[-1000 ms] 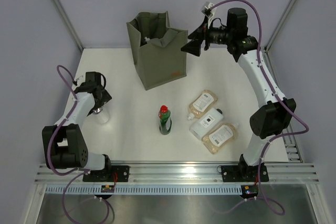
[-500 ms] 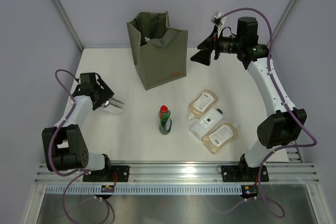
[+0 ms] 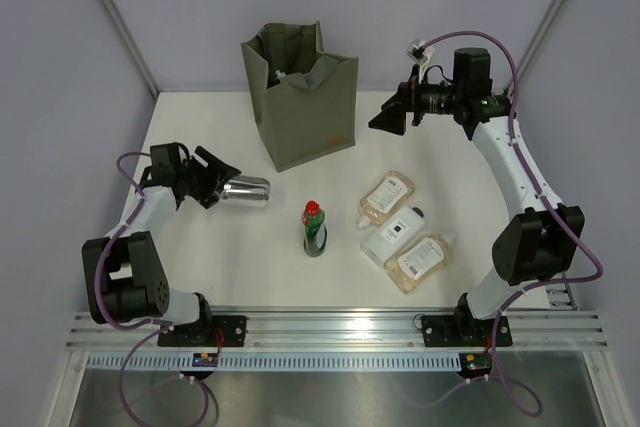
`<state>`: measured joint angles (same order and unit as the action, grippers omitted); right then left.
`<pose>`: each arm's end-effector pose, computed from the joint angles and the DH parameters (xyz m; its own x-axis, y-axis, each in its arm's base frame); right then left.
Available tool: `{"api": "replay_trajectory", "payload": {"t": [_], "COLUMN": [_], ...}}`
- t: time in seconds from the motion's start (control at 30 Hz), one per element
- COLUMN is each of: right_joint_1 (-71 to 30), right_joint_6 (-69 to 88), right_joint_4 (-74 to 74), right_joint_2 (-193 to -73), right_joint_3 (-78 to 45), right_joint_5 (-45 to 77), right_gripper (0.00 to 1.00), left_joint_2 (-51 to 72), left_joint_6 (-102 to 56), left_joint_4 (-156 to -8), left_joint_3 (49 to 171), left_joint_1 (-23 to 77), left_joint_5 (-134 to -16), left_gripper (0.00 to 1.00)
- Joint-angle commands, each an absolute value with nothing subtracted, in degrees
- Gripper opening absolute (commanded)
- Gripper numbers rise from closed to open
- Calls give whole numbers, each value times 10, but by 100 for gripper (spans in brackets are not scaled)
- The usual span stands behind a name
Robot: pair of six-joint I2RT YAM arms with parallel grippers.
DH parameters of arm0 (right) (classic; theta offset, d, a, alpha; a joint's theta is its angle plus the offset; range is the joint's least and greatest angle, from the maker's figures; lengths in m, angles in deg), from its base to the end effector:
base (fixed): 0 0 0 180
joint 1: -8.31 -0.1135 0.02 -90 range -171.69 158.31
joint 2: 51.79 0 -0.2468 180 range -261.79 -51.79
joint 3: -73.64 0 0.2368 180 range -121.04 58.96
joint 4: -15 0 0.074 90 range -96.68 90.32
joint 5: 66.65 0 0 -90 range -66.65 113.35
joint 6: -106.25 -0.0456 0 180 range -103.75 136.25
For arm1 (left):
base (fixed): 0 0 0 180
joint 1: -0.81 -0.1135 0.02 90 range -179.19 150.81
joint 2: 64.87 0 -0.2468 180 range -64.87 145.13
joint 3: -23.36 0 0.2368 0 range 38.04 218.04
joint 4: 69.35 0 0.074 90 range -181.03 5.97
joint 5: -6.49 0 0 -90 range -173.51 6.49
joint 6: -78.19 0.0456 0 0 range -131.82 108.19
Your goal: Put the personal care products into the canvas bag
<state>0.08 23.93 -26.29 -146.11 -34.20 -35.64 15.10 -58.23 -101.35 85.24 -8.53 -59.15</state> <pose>0.3458 0.0895 0.3695 -0.3468 -0.1197 -0.9303 -0.8785 0.3888 0.2775 0.2756 0.0263 0.1944 -0.6038 -0.7681 -0.2131 -0.4702 0.5591 -0.6829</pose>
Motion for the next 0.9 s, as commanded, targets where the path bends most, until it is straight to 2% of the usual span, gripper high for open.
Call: {"api": "replay_trajectory", "payload": {"t": [0.0,0.17,0.5,0.7,0.87], "right_joint_1": [7,17,36,44,49], "right_joint_6": [231,228,222,221,226], "right_joint_4": [-238,-237,-231,-230,-230], "right_joint_2": [-1431,-1429,-1432,-1428,-1416], "right_joint_3": [-335,-323,-310,-295,-279], "right_joint_5": [-372,-369,-369,-371,-376], "right_gripper": [99,99,99,99,99], "left_joint_2": [142,100,49,95,183], "left_joint_6": [-685,-792,-928,-968,-996], "left_joint_4": [-881,-818,-819,-828,-830], "left_joint_3": [859,863,956,1084,1202], "left_joint_1": [-89,-89,-75,-36,-3], "left_joint_5": [-462,-431,-478,-540,-582], "left_gripper": [0,0,0,0,0]}}
